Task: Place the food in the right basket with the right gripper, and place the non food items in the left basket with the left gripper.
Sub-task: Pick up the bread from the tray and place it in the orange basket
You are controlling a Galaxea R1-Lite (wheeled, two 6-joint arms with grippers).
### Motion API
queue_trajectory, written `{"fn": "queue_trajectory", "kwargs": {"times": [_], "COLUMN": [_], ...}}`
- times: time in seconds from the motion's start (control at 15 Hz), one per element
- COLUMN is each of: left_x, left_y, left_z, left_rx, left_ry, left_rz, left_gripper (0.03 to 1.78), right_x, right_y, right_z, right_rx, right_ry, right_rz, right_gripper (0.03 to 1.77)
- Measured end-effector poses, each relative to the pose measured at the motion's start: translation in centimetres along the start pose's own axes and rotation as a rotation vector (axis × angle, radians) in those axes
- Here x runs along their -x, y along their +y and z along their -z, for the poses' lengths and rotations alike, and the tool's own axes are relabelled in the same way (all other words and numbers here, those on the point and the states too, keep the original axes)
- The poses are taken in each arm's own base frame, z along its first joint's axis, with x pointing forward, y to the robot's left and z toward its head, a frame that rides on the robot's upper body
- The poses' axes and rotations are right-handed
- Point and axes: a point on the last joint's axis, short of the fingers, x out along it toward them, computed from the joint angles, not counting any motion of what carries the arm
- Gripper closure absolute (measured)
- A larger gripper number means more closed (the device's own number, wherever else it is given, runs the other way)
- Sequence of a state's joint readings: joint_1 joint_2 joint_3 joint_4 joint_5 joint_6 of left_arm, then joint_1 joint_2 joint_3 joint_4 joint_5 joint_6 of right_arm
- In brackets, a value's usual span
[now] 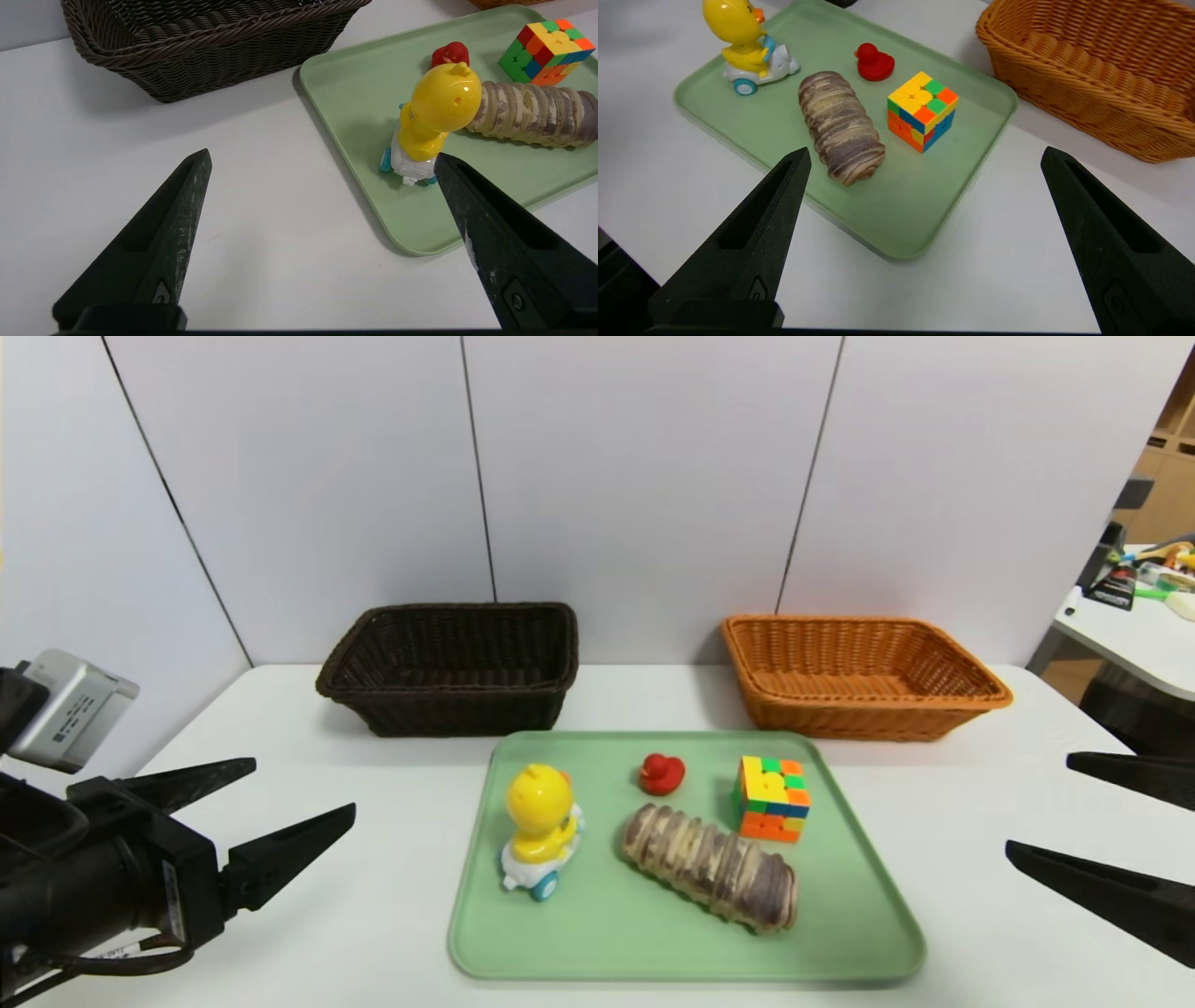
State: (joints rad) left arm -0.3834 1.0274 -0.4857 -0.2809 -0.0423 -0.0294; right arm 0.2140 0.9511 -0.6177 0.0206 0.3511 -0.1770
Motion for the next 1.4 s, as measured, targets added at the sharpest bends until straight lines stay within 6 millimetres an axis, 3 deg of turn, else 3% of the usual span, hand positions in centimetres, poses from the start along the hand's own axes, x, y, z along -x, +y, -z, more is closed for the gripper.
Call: {"fn": "queue_trajectory", "kwargs": {"times": [0.67, 1.07, 1.4], "left_x": [-0.1, -0.1, -0.1], "left_y": [-0.1, -0.1, -0.1], "left_z": [0.0, 0.0, 0.1], "left_rx": [-0.006, -0.007, -0.007], "left_ry": [0.006, 0.006, 0.018], "left_rz": [0.006, 0.007, 0.008], "left_gripper": [0.12, 0.12, 0.12], "right_x": [-7.3, -9.4, -12.7], "right_y": [1.5, 2.7, 3.9], "right_z": [-5.5, -9.7, -10.2], "right_rx": [0.076, 0.050, 0.053], "right_ry": [0.154, 0.367, 0.620], "right_rz": [-0.196, -0.292, -0.298], "right_gripper": [0.10, 0.10, 0.10]}}
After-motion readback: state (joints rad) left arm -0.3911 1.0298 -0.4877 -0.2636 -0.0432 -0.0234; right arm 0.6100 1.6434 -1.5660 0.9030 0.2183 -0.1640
